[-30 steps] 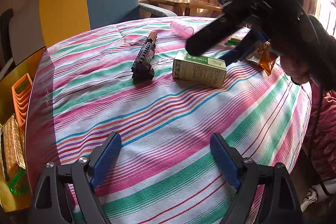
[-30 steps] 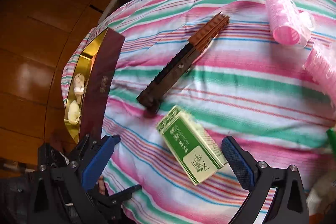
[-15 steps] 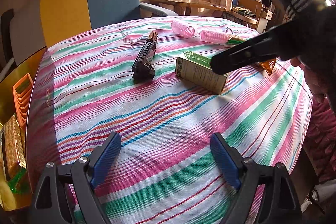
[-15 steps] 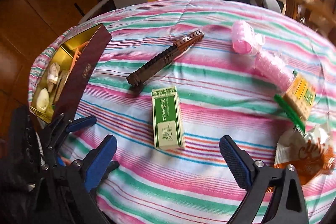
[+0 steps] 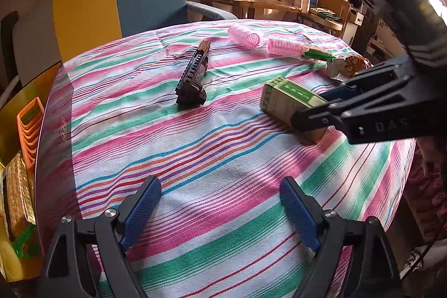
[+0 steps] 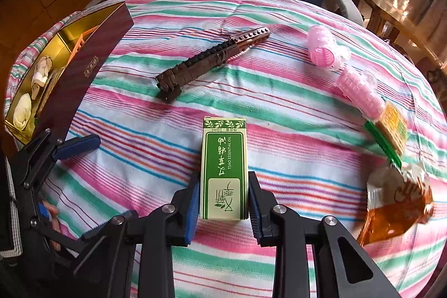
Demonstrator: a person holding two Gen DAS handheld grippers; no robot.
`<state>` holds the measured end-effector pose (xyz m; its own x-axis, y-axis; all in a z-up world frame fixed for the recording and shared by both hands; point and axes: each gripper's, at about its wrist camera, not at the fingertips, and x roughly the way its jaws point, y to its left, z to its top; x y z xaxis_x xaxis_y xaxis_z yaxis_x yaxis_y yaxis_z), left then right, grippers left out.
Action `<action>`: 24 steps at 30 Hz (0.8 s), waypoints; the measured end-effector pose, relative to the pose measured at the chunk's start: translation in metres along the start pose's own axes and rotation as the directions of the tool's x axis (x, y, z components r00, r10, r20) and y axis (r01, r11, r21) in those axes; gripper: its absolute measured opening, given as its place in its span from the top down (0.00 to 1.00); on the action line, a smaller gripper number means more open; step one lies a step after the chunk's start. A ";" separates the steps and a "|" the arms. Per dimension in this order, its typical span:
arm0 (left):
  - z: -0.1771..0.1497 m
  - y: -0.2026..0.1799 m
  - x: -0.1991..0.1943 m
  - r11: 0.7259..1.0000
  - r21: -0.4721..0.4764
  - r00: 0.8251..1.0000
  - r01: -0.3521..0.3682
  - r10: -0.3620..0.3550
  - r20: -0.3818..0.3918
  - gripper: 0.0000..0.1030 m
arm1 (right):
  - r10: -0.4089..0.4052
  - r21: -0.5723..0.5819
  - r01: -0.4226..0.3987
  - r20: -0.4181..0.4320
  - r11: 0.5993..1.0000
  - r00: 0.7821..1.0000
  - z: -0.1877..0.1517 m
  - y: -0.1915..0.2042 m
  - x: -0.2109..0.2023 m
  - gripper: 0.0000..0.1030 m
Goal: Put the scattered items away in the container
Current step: 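Close the right tool on the green tea box and lift it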
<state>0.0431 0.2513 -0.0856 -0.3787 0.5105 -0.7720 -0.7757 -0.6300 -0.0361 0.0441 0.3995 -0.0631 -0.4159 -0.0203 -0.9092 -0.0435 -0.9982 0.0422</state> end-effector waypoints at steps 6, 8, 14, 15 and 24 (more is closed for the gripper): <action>0.011 -0.002 0.003 1.000 -0.007 0.997 -0.020 0.019 -0.074 0.14 | -0.044 0.101 0.039 0.048 0.994 0.998 -0.034 -0.003 -0.017 0.70; 0.017 -0.001 0.004 0.999 -0.019 0.993 -0.027 0.025 -0.112 0.18 | -0.061 0.125 0.053 0.065 0.991 0.996 -0.040 -0.001 -0.020 0.70; 0.051 0.006 0.014 1.000 -0.029 0.990 -0.001 -0.003 -0.140 0.26 | -0.075 0.169 0.057 0.099 0.984 0.992 -0.046 -0.001 -0.021 0.70; 0.058 0.008 0.017 1.000 -0.029 0.989 0.003 -0.008 -0.146 0.26 | -0.068 0.177 0.049 0.102 0.983 0.992 -0.047 -0.002 -0.020 0.69; 0.119 0.023 0.048 0.998 -0.033 0.977 0.047 -0.053 -0.204 0.27 | -0.014 0.237 -0.019 0.137 0.971 0.991 -0.052 -0.008 -0.018 0.67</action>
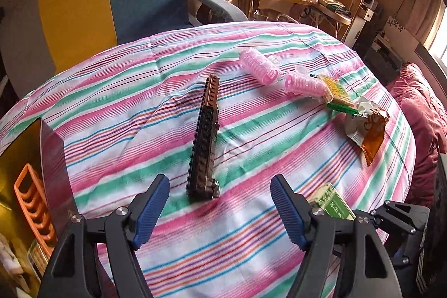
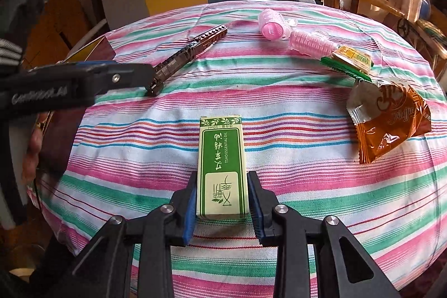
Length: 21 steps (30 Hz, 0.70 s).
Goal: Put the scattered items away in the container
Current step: 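Close the right tool on the green tea box and lift it, then grasp the brown rail piece with the left tool while the right tool holds the tea box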
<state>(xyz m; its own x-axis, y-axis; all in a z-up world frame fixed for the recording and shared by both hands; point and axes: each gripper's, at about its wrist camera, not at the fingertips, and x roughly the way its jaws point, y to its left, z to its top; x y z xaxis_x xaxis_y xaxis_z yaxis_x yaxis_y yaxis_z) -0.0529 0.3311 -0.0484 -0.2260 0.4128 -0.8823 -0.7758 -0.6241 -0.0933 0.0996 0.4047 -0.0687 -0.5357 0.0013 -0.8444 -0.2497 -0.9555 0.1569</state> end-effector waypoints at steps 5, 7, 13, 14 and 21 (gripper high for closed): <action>0.028 0.007 0.020 1.000 -0.014 0.998 0.014 -0.015 -0.056 0.30 | 0.018 0.012 -0.018 0.011 1.000 1.000 -0.001 -0.001 0.000 0.67; 0.034 0.008 0.031 1.000 -0.015 0.997 -0.001 0.000 -0.080 0.35 | 0.024 0.013 -0.024 0.014 1.000 1.000 -0.001 -0.003 0.000 0.67; 0.040 0.015 0.052 0.999 -0.039 0.991 -0.030 0.025 -0.129 0.60 | 0.041 0.018 -0.042 0.019 0.999 0.999 0.001 -0.006 0.003 0.67; 0.040 0.015 0.051 0.999 -0.034 0.991 -0.037 0.032 -0.127 0.65 | 0.043 0.019 -0.043 0.020 0.999 0.999 0.000 -0.006 0.003 0.67; 0.018 0.014 0.040 0.999 -0.029 0.996 -0.015 0.012 -0.091 0.78 | 0.034 0.007 -0.034 0.023 0.999 0.999 0.002 -0.004 0.004 0.63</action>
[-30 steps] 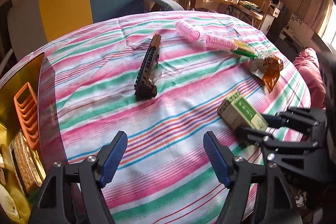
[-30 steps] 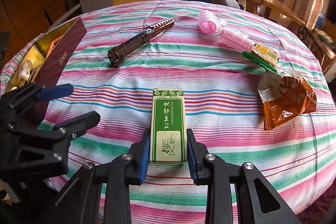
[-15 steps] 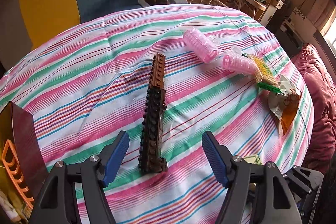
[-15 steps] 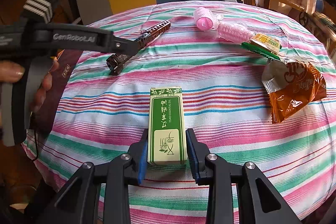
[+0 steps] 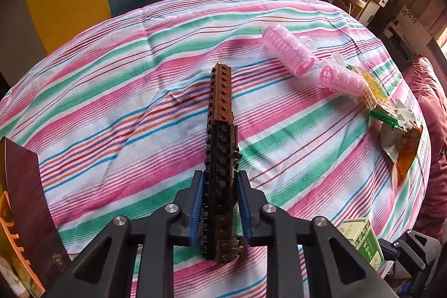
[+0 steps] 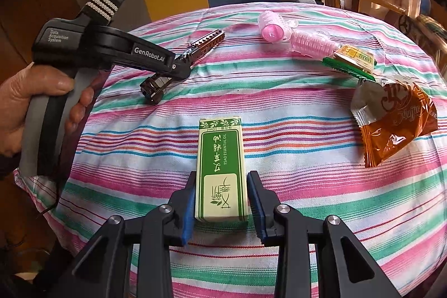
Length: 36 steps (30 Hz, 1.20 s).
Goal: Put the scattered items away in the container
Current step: 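Grasp the brown rail piece with the left tool while the right tool holds the tea box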
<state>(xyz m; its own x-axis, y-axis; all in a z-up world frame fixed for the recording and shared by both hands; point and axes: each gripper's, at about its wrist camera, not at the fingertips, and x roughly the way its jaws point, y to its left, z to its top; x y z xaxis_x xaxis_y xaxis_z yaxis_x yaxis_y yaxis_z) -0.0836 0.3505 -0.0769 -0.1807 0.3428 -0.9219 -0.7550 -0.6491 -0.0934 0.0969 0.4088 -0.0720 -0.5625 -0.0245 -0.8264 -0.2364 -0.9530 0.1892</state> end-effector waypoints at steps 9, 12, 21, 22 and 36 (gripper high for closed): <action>-0.070 -0.002 -0.034 0.996 -0.075 0.999 0.052 -0.050 0.021 0.78 | -0.006 -0.012 0.006 -0.004 1.000 1.000 0.001 0.002 0.001 0.61; -0.093 -0.007 -0.048 0.997 -0.072 0.999 0.032 -0.029 0.043 0.78 | 0.029 0.016 -0.029 0.006 0.999 1.000 0.001 -0.001 0.000 0.53; -0.121 -0.005 -0.068 0.997 -0.055 0.990 0.060 -0.052 0.128 0.67 | 0.075 0.090 -0.080 0.052 0.993 0.996 -0.005 -0.003 -0.008 0.39; -0.118 -0.003 -0.068 0.996 -0.062 0.989 0.068 -0.059 0.133 0.66 | 0.070 0.096 -0.075 0.055 0.993 0.996 -0.006 -0.004 -0.009 0.38; -0.089 -0.004 -0.049 0.994 -0.040 0.992 0.106 -0.103 0.070 0.66 | -0.003 0.082 -0.002 0.060 0.997 0.998 -0.001 -0.003 -0.015 0.36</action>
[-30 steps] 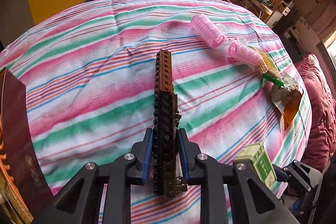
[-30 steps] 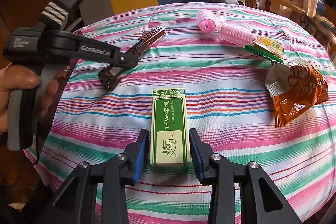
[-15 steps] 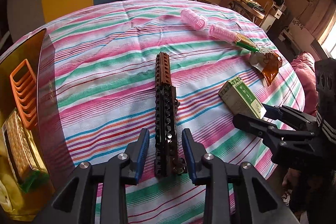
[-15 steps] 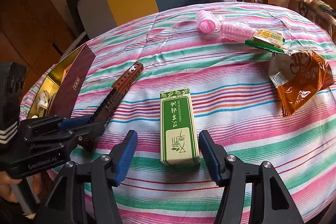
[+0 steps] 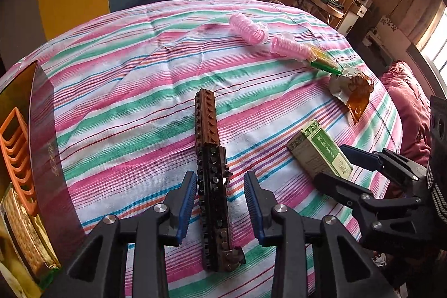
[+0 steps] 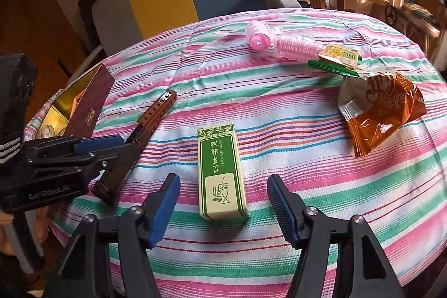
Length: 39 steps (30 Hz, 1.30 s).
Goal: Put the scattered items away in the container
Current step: 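Grasp the brown rail piece with the left tool while the right tool holds the tea box, then carry the rail piece and tea box over the gold tray and open both tools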
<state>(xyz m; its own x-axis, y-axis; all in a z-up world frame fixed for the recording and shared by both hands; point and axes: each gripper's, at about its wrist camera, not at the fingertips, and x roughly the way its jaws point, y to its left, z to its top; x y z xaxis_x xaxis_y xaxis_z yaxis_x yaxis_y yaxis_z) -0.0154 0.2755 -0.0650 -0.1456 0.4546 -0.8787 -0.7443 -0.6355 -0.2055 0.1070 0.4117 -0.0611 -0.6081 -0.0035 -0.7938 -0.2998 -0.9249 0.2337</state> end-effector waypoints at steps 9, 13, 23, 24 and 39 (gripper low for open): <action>0.007 0.000 0.011 1.000 0.007 1.000 -0.006 0.006 -0.019 0.66 | -0.015 -0.022 0.015 0.001 1.000 1.000 0.004 0.004 0.005 0.39; 0.007 -0.001 0.013 1.000 -0.003 1.000 -0.018 0.018 -0.011 0.66 | -0.025 -0.031 0.024 -0.007 0.999 1.000 0.004 0.007 0.009 0.45; 0.006 0.005 0.012 0.995 -0.091 0.999 0.040 -0.039 0.016 0.53 | -0.098 -0.079 0.096 -0.022 0.992 0.995 -0.001 0.013 0.015 0.67; 0.006 0.005 0.012 0.995 -0.091 0.999 0.038 -0.037 0.016 0.53 | -0.101 -0.080 0.098 -0.023 0.992 0.995 -0.001 0.013 0.016 0.68; -0.005 0.001 0.006 0.997 -0.065 0.998 -0.045 0.047 0.032 0.76 | -0.099 -0.043 0.098 -0.023 0.994 0.995 -0.001 0.013 0.016 0.66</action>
<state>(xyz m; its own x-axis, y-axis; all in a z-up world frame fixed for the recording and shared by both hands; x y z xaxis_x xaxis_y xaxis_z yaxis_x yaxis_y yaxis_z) -0.0144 0.2745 -0.0727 -0.2015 0.4438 -0.8732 -0.6928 -0.6948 -0.1933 0.0942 0.3992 -0.0710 -0.5581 0.0796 -0.8260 -0.3264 -0.9362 0.1303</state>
